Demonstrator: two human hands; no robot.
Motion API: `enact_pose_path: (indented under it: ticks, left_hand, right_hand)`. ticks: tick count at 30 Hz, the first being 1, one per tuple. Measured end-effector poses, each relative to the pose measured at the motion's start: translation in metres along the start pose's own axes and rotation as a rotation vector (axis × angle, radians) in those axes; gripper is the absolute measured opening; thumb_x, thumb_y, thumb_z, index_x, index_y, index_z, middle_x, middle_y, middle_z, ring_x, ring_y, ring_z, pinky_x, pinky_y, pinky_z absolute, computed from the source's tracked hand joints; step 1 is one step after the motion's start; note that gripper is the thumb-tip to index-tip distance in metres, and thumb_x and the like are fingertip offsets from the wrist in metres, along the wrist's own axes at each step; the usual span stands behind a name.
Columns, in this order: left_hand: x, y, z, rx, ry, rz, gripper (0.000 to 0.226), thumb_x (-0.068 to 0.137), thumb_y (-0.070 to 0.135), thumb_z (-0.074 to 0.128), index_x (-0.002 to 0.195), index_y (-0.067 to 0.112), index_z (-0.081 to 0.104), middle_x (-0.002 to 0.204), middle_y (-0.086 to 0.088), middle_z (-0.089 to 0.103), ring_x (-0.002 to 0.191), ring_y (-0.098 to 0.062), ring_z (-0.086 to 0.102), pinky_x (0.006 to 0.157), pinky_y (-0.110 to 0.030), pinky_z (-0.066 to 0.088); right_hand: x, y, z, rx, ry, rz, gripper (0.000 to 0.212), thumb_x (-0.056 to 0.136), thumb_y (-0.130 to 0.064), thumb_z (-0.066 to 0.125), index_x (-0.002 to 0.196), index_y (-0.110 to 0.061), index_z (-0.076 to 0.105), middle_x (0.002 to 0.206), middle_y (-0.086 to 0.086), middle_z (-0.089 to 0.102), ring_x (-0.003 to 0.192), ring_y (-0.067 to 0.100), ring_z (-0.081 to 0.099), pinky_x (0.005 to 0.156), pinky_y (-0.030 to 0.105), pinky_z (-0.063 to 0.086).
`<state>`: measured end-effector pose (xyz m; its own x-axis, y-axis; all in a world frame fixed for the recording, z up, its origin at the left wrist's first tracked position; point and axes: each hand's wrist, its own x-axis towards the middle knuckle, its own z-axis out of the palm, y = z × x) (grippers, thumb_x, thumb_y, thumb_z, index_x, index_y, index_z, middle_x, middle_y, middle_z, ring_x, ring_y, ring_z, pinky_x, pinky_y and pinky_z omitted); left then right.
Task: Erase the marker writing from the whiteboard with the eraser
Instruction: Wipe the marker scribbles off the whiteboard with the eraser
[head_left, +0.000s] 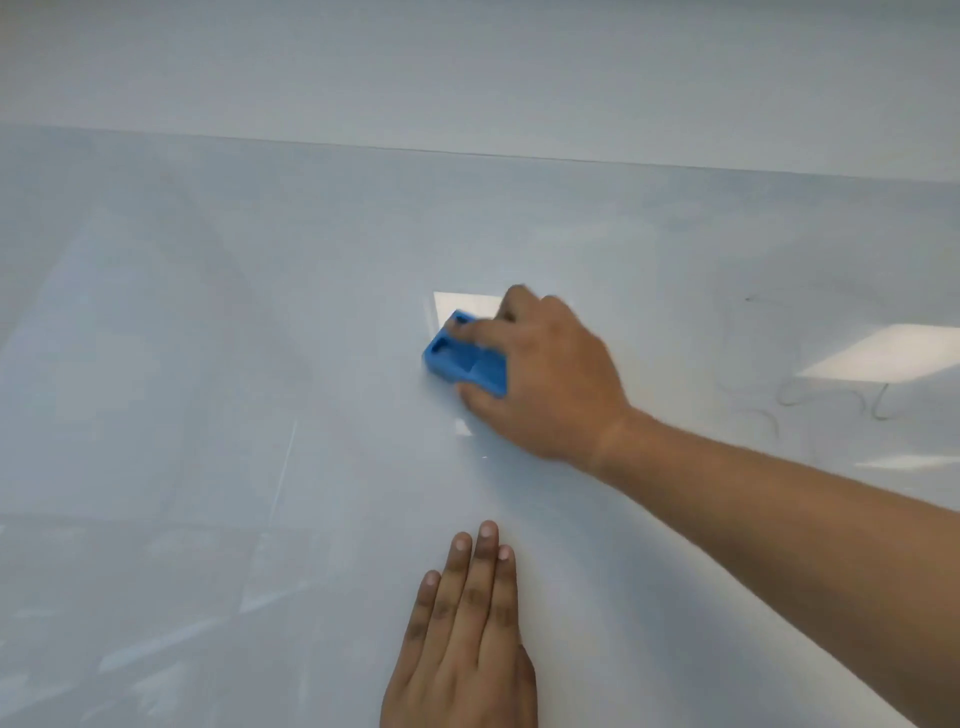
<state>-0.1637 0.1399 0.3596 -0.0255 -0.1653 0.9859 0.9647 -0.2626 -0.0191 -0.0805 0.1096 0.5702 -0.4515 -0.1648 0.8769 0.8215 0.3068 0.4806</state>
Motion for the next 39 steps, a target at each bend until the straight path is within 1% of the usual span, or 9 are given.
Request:
enact_pose_path:
  ticks: [4, 7, 11, 13, 20, 26, 29, 35, 39]
  left_hand:
    - [0.002, 0.000, -0.001, -0.003, 0.023, 0.025, 0.053, 0.079, 0.007, 0.037, 0.119, 0.005, 0.070, 0.123, -0.013, 0.070, 0.121, -0.031, 0.063, 0.109, -0.030, 0.024]
    - [0.004, -0.001, -0.001, -0.044, 0.031, 0.060, 0.048, 0.079, 0.009, 0.035, 0.124, 0.005, 0.051, 0.122, -0.016, 0.070, 0.124, -0.024, 0.048, 0.109, -0.030, 0.022]
    - [0.003, -0.002, -0.002, -0.098, -0.030, 0.033, 0.054, 0.081, 0.009, 0.035, 0.125, 0.002, 0.066, 0.126, -0.017, 0.067, 0.151, -0.009, 0.021, 0.110, -0.030, 0.021]
    - [0.001, 0.001, -0.003, -0.103, -0.052, 0.029, 0.053, 0.081, 0.009, 0.034, 0.119, -0.003, 0.069, 0.129, -0.018, 0.065, 0.153, -0.010, 0.013, 0.111, -0.031, 0.021]
    - [0.018, 0.046, 0.001, -0.113, -0.004, 0.112, 0.054, 0.084, 0.006, 0.035, 0.128, -0.004, 0.063, 0.140, -0.018, 0.058, 0.135, -0.034, 0.052, 0.114, -0.035, 0.024]
    - [0.013, 0.059, 0.016, -0.148, -0.080, 0.149, 0.053, 0.085, 0.006, 0.034, 0.128, -0.003, 0.064, 0.142, -0.015, 0.057, 0.136, -0.026, 0.043, 0.114, -0.036, 0.025]
    - [0.008, 0.056, 0.016, -0.167, -0.079, 0.161, 0.053, 0.087, 0.007, 0.034, 0.132, -0.002, 0.061, 0.145, -0.016, 0.054, 0.137, -0.032, 0.050, 0.111, -0.041, 0.033]
    - [0.011, 0.055, 0.012, -0.186, -0.105, 0.137, 0.054, 0.091, 0.012, 0.034, 0.140, -0.001, 0.053, 0.151, -0.014, 0.047, 0.141, -0.029, 0.045, 0.117, -0.040, 0.027]
    - [0.010, 0.055, 0.010, -0.195, -0.149, 0.128, 0.056, 0.093, 0.013, 0.033, 0.144, -0.001, 0.049, 0.156, -0.012, 0.042, 0.144, -0.027, 0.040, 0.122, -0.038, 0.022]
  right_hand:
    - [-0.018, 0.033, -0.024, -0.045, -0.120, -0.110, 0.049, 0.084, -0.054, 0.061, 0.131, -0.046, 0.054, 0.100, -0.008, 0.047, 0.085, 0.019, 0.048, 0.064, 0.030, 0.039]
    - [-0.013, 0.128, -0.065, -0.191, -0.020, 0.203, 0.051, 0.086, -0.056, 0.062, 0.135, -0.044, 0.053, 0.109, -0.003, 0.048, 0.102, 0.026, 0.054, 0.079, 0.036, 0.046]
    - [-0.049, 0.182, -0.101, -0.195, 0.037, 0.522, 0.056, 0.085, -0.054, 0.067, 0.136, -0.035, 0.056, 0.110, 0.003, 0.048, 0.104, 0.030, 0.056, 0.085, 0.037, 0.045]
    - [-0.090, 0.156, -0.099, -0.114, 0.018, 0.392, 0.051, 0.082, -0.050, 0.072, 0.128, -0.031, 0.063, 0.100, 0.001, 0.047, 0.092, 0.028, 0.058, 0.082, 0.038, 0.049]
    - [-0.176, 0.109, -0.106, -0.023, -0.336, -0.256, 0.049, 0.081, -0.052, 0.066, 0.129, -0.042, 0.059, 0.103, -0.006, 0.055, 0.082, 0.018, 0.056, 0.065, 0.027, 0.047]
    - [-0.066, 0.193, -0.106, -0.184, 0.039, 0.377, 0.049, 0.084, -0.053, 0.069, 0.130, -0.039, 0.058, 0.100, -0.004, 0.046, 0.094, 0.023, 0.056, 0.078, 0.034, 0.044]
    - [-0.086, 0.172, -0.100, -0.121, 0.025, 0.310, 0.047, 0.081, -0.048, 0.072, 0.125, -0.035, 0.061, 0.098, -0.004, 0.045, 0.088, 0.022, 0.054, 0.077, 0.035, 0.046]
    - [-0.202, 0.127, -0.113, 0.072, -0.320, -0.239, 0.049, 0.081, -0.048, 0.067, 0.129, -0.038, 0.060, 0.103, -0.006, 0.050, 0.082, 0.017, 0.052, 0.066, 0.029, 0.046]
    - [-0.155, 0.177, -0.121, -0.069, -0.106, 0.005, 0.048, 0.084, -0.046, 0.071, 0.129, -0.032, 0.063, 0.100, 0.001, 0.052, 0.087, 0.024, 0.056, 0.074, 0.037, 0.049]
